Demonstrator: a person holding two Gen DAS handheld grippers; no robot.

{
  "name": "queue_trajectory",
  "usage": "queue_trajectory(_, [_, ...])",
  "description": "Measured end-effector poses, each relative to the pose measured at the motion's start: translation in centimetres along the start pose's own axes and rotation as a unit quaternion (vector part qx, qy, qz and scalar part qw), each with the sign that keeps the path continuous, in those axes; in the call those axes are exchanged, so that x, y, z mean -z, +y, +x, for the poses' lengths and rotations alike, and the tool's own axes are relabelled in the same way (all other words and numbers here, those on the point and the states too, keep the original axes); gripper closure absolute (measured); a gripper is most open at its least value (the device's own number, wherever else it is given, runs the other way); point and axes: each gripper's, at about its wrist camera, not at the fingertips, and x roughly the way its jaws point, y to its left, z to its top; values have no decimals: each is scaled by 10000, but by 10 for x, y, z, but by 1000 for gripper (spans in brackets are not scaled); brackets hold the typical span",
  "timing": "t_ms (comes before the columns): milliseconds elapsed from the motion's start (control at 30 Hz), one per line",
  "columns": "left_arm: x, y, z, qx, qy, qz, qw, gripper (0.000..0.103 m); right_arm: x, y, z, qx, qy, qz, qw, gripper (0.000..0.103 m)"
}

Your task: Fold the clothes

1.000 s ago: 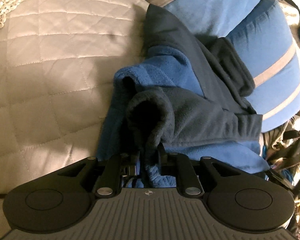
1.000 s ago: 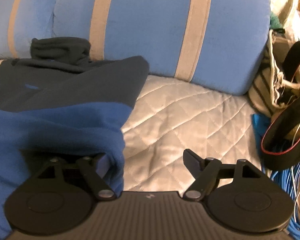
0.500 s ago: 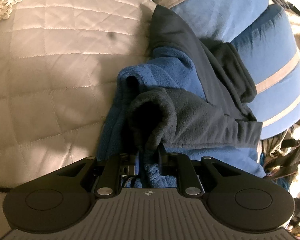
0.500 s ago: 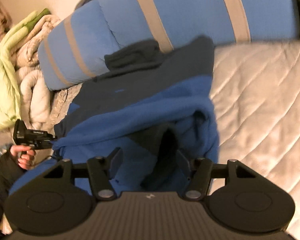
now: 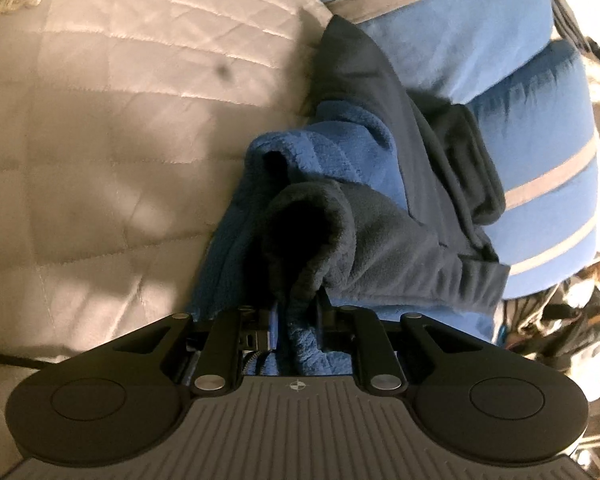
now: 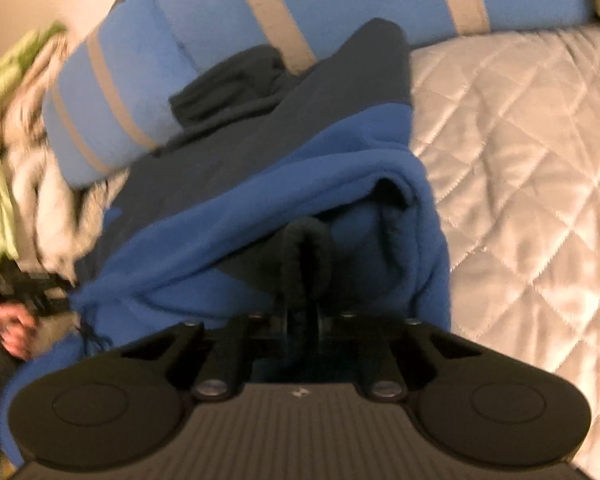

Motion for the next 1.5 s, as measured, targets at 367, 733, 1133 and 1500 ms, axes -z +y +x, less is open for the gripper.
queue_trajectory(367, [1,-7,-3,-134,-102,267,9995,86,-8,-15,-17,310,-135,128,9993,93])
queue_trajectory(733, [4,-10,-18,-136,-58,284,9995,39,-3,17,-36,923,-213,-452,9945,15])
queue_trajectory(1133, [47,-87,-138,-920,-1892,2217,9521,10,10,65,-146,1727,-1052,-1333,9702,0])
queue_trajectory(1500, [75,-147,-244,-807,-2710,3017,9105,9,10,102,-257,1913,-2051,-1333,9506,0])
